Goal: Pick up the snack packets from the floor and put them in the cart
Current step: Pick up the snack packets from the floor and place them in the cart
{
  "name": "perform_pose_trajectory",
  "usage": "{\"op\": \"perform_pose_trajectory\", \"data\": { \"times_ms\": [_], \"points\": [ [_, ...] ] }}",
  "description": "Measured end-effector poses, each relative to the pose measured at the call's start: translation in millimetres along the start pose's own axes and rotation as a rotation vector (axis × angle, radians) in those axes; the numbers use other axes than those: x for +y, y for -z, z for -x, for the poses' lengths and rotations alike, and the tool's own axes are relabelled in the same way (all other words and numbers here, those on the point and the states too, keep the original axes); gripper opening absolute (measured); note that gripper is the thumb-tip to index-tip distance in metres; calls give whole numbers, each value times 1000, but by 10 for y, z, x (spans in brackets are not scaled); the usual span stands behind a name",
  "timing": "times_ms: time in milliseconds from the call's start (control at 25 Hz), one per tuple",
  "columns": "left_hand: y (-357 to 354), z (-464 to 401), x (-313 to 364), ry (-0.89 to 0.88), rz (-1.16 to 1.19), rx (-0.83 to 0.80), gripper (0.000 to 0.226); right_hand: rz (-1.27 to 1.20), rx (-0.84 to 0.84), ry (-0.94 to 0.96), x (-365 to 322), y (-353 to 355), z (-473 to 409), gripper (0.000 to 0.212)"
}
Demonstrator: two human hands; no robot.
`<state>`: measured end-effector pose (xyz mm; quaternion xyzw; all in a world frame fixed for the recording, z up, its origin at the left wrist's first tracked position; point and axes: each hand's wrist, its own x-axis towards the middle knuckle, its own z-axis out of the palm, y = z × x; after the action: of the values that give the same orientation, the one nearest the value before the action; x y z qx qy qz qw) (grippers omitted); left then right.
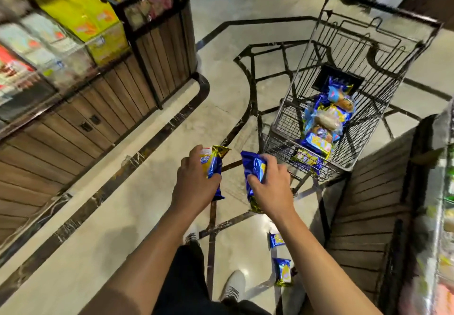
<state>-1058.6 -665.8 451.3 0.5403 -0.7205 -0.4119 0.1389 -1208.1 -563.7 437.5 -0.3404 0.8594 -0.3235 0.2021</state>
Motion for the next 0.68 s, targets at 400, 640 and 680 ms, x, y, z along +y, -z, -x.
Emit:
{"op": "perform_pose_trajectory", "data": {
  "times_ms": [400, 640, 680],
  "points": [
    [613, -2098, 130, -86, 22, -75, 74, -35, 87, -56, -970, -470, -1694, 51],
    [739, -3141, 567, -170, 40, -130, 73, -47, 147, -83, -1335, -459, -2632, 53],
    [700, -3294, 657, -174, 25, -141, 73, -53, 158, -94, -1352, -459, -2793, 53]
  ]
}}
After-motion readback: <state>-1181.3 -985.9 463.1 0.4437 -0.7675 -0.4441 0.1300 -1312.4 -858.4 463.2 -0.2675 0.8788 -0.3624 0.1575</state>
